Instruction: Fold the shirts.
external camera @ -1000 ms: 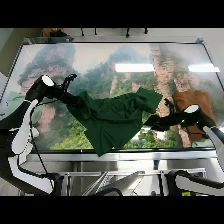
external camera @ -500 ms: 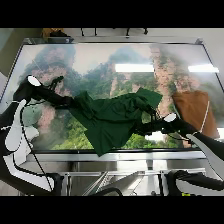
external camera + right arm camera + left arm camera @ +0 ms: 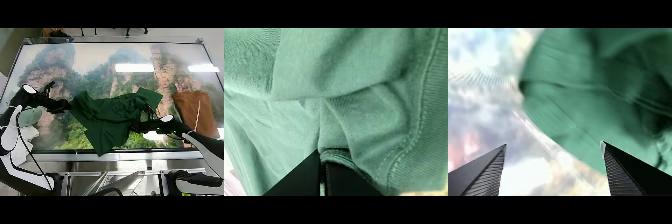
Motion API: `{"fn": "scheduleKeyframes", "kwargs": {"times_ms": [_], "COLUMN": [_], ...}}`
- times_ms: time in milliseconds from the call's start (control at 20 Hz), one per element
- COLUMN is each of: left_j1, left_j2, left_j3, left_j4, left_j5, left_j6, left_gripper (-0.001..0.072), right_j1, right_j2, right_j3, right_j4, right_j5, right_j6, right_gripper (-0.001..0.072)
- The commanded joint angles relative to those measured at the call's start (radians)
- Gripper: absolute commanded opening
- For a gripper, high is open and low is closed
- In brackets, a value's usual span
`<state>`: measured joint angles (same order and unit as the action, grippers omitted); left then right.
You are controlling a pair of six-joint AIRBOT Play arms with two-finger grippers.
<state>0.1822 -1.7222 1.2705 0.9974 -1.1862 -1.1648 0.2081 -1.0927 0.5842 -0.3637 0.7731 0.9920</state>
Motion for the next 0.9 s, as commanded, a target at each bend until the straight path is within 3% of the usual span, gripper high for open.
{"fn": "scheduleKeyframes", "kwargs": {"times_ms": [0, 50, 100, 150, 200, 250, 400, 500, 700, 850], "left_j1": [-0.024, -0.038, -0.056, -0.076, -0.089, -0.098, -0.093, -0.064, 0.003, 0.008], "left_j2": [-0.003, -0.003, -0.003, -0.003, -0.003, -0.003, 0.041, 0.130, 0.363, 0.500], "left_j3": [-0.071, -0.079, -0.087, -0.093, -0.100, -0.100, -0.044, 0.069, 0.454, 0.730], "left_j4": [-0.076, -0.110, -0.127, -0.127, -0.127, -0.127, -0.127, -0.127, -0.130, -0.129], "left_j5": [0.187, 0.218, 0.249, 0.264, 0.264, 0.249, 0.161, 0.098, -0.013, -0.024], "left_j6": [0.012, 0.028, 0.036, 0.044, 0.060, 0.073, 0.075, 0.058, 0.019, 0.018], "left_gripper": [0.0657, 0.0657, 0.0589, 0.0381, 0.0114, 0.0016, 0.0011, 0.0010, 0.0011, 0.0010], "right_j1": [0.001, 0.001, 0.001, 0.001, 0.001, 0.001, -0.029, -0.124, -0.397, -0.522], "right_j2": [0.000, 0.000, 0.000, 0.002, 0.004, 0.010, 0.069, 0.129, 0.204, 0.204], "right_j3": [0.001, 0.001, 0.001, 0.001, 0.002, 0.003, 0.100, 0.287, 0.910, 1.333], "right_j4": [0.021, 0.021, 0.021, 0.022, 0.022, 0.022, 0.021, 0.029, 0.178, 0.196], "right_j5": [0.002, 0.002, 0.007, 0.014, 0.020, 0.020, 0.078, 0.173, 0.315, 0.335], "right_j6": [-0.013, -0.013, -0.013, -0.013, -0.014, -0.014, -0.049, -0.054, -0.053, -0.005], "right_gripper": [0.0023, 0.0023, 0.0022, 0.0022, 0.0022, 0.0022, 0.0022, 0.0022, 0.0021, 0.0021]}}
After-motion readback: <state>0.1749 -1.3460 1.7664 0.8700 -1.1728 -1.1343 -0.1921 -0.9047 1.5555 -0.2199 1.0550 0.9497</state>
